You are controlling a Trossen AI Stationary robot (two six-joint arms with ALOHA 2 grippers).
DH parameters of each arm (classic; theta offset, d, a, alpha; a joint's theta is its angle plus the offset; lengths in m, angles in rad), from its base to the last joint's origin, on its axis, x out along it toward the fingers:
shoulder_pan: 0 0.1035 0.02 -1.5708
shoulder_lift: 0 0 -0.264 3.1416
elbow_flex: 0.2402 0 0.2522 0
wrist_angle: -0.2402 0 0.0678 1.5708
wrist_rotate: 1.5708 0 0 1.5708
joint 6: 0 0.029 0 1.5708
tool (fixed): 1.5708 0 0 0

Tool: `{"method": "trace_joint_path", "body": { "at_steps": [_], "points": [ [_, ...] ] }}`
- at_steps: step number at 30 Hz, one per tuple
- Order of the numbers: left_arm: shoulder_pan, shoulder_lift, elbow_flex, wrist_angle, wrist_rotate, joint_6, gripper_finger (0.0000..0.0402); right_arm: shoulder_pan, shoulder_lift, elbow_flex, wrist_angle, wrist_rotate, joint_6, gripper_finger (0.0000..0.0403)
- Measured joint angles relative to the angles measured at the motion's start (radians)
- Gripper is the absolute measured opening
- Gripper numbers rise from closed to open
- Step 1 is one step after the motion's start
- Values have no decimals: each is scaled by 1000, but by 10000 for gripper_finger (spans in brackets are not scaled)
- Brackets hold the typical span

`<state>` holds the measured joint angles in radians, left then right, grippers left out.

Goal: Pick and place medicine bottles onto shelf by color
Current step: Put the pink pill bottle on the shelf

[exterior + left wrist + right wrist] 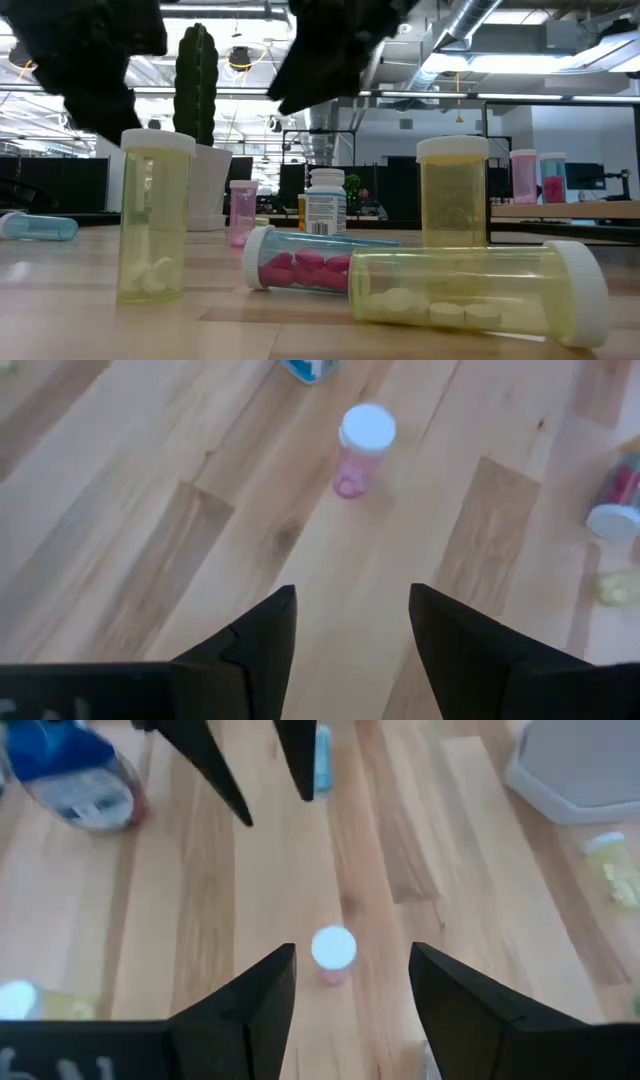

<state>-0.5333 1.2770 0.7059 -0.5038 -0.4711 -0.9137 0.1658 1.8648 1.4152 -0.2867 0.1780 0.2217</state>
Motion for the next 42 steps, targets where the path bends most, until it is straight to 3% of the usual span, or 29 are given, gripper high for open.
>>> {"method": "trace_joint_path", "body": {
  "at_steps": [6,12,22,42],
  "points": [
    [-76,1,-53,13,-49,-100,183,-6,120,189,-222,0,-48,220],
    [-155,0,-59,18,-107,-161,183,-9,195,263,-242,-20,-91,220],
    [-219,0,-59,26,-181,-209,183,-16,252,294,-258,-27,-99,220],
    [-220,0,-59,25,-191,-214,183,-39,267,294,-245,-47,-2,222]
  ]
}}
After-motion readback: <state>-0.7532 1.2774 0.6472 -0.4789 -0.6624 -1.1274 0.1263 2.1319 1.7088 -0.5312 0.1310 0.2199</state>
